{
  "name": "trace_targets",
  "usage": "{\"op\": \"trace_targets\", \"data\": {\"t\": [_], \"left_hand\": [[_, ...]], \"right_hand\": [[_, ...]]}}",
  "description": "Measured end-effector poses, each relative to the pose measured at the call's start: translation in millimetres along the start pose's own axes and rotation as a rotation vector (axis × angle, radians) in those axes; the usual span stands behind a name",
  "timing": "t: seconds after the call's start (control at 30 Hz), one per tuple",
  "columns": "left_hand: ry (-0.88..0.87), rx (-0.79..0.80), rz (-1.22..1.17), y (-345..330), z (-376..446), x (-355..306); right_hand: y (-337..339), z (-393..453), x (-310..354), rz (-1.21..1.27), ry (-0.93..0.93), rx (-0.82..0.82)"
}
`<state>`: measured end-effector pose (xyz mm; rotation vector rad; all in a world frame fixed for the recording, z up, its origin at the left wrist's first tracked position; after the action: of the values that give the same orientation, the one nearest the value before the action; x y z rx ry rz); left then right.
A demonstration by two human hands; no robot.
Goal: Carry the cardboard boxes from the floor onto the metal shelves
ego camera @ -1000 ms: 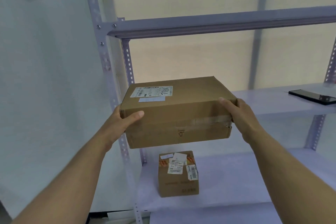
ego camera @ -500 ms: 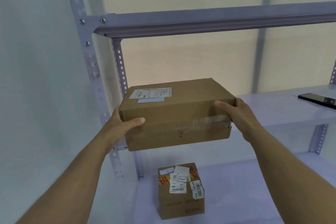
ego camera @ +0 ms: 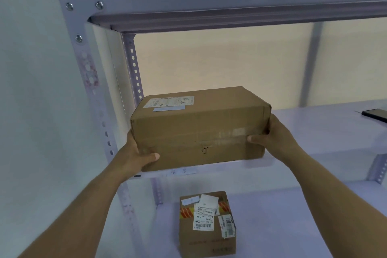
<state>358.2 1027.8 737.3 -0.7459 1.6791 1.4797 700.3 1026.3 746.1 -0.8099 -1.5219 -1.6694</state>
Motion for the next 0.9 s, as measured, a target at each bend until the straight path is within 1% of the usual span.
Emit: {"op": "trace_targets", "data": {"t": [0.23,0.67,0.8,0.9], "left_hand": [[0.047,-0.042,0.056,0,19,-8],[0.077,-0.048,0.019,-4,31,-14],[0.046,-0.057,-0.010,-6,23,-17],[0.003,-0.070,-0.045,-8,11,-25]], "right_hand": [[1,28,-6,-0.038,0.005,0.000],[1,42,-4,-0.063,-0.017,0.001],[4,38,-4,0.010,-0.028,0.016],[5,30,-4,0.037,-0.035,-0.011]]}}
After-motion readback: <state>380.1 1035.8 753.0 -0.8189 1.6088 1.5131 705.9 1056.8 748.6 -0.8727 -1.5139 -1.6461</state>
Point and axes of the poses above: each hand's wrist, its own z-axis towards the middle knuckle, its own y-axis out of the back of the hand, x = y × z, the point moved 1 cm from there along z, towards the middle knuckle, and after that the axes turned 15 degrees about x, right-handed, at the moved point
